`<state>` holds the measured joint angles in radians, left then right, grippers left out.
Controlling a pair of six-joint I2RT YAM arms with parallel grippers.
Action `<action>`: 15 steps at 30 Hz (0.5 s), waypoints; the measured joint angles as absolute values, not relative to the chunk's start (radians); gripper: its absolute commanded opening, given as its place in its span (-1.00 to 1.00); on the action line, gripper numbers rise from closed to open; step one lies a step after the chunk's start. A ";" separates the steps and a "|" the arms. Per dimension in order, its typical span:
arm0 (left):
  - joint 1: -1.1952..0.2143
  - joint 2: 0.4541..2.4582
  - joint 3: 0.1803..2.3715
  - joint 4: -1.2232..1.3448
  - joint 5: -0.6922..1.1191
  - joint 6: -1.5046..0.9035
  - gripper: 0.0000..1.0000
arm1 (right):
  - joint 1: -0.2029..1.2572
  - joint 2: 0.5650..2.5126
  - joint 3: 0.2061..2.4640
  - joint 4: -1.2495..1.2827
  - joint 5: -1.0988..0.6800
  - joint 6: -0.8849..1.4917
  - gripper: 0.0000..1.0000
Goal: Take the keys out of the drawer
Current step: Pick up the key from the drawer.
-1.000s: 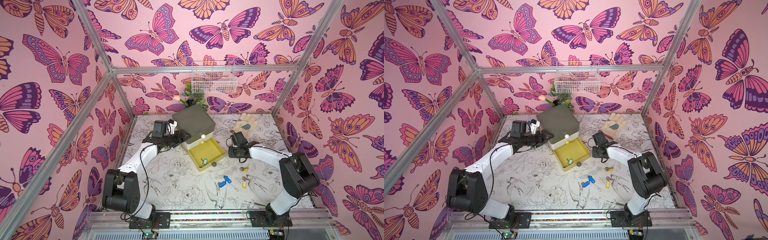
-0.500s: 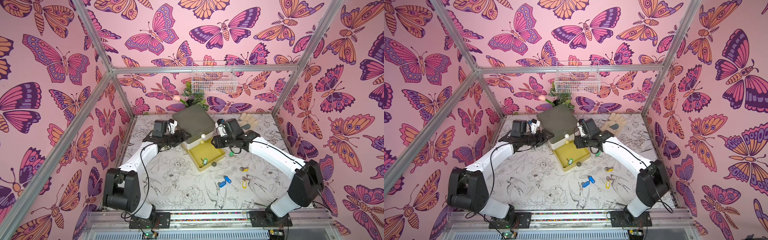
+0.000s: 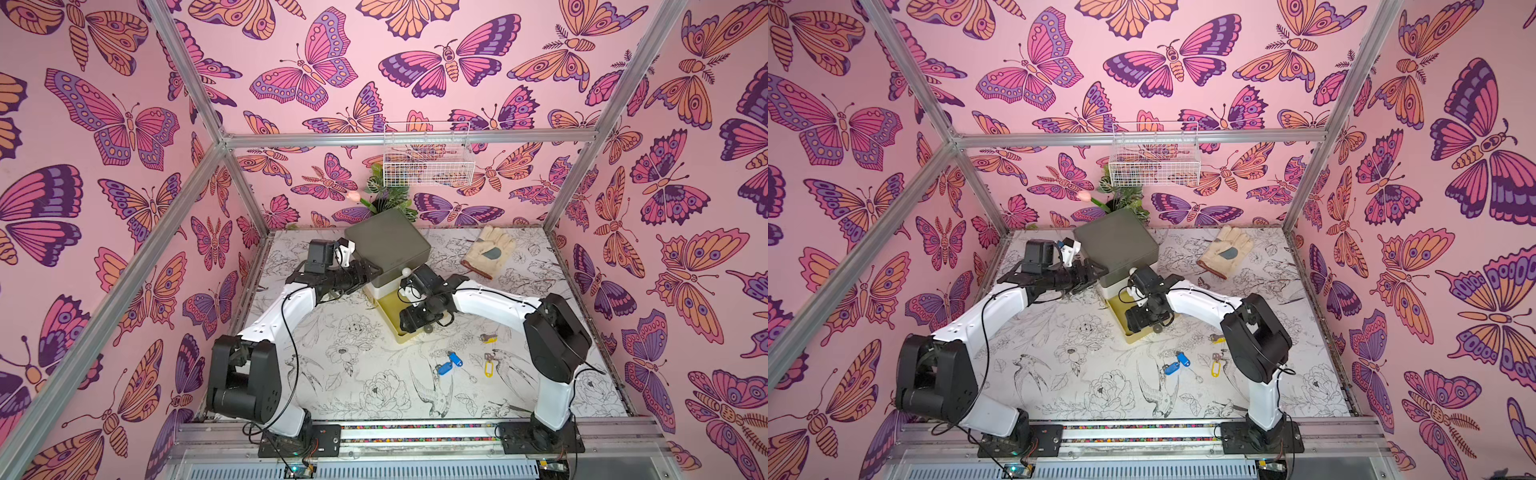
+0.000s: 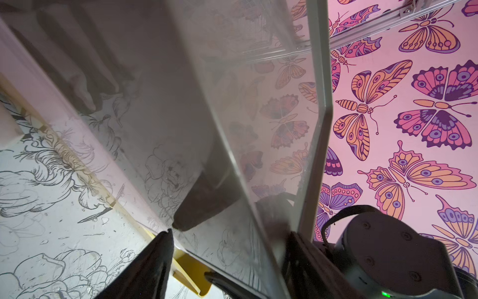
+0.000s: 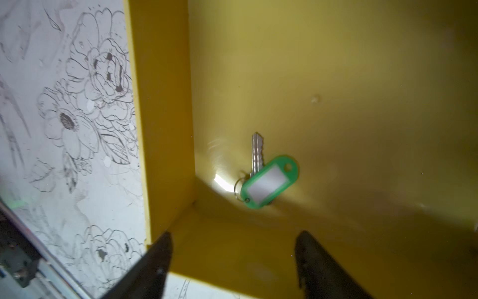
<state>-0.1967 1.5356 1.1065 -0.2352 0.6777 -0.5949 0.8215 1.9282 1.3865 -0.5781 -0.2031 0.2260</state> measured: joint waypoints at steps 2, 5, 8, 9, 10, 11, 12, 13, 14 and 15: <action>-0.197 1.536 1.106 -0.235 0.682 -0.596 0.51 | 0.833 1.959 1.400 -0.572 -0.179 0.216 0.97; -0.197 1.538 1.106 -0.235 0.684 -0.596 0.51 | 0.844 2.001 1.424 -0.566 -0.138 0.207 0.99; -0.197 1.539 1.106 -0.234 0.688 -0.596 0.51 | 0.855 2.038 1.446 -0.564 -0.089 0.208 0.93; -0.197 1.540 1.106 -0.234 0.690 -0.596 0.51 | 0.859 2.048 1.452 -0.564 -0.071 0.208 0.86; -0.197 1.540 1.106 -0.234 0.690 -0.595 0.51 | 0.862 2.055 1.456 -0.564 -0.051 0.209 0.82; -0.197 1.541 1.106 -0.233 0.690 -0.595 0.51 | 0.865 2.058 1.460 -0.567 -0.038 0.209 0.75; -0.196 1.541 1.106 -0.233 0.691 -0.595 0.51 | 0.868 2.062 1.462 -0.570 -0.020 0.209 0.64; -0.196 1.542 1.106 -0.233 0.692 -0.595 0.51 | 0.871 2.067 1.466 -0.574 -0.001 0.209 0.51; -0.196 1.542 1.107 -0.232 0.693 -0.595 0.51 | 0.873 2.070 1.469 -0.577 0.013 0.209 0.33; -0.196 1.544 1.108 -0.231 0.694 -0.595 0.51 | 0.875 2.075 1.473 -0.580 0.026 0.212 -0.06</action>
<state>-0.1955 1.5440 1.1076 -0.2314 0.6941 -0.5953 0.8753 2.0750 1.4727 -0.5800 0.0261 0.2115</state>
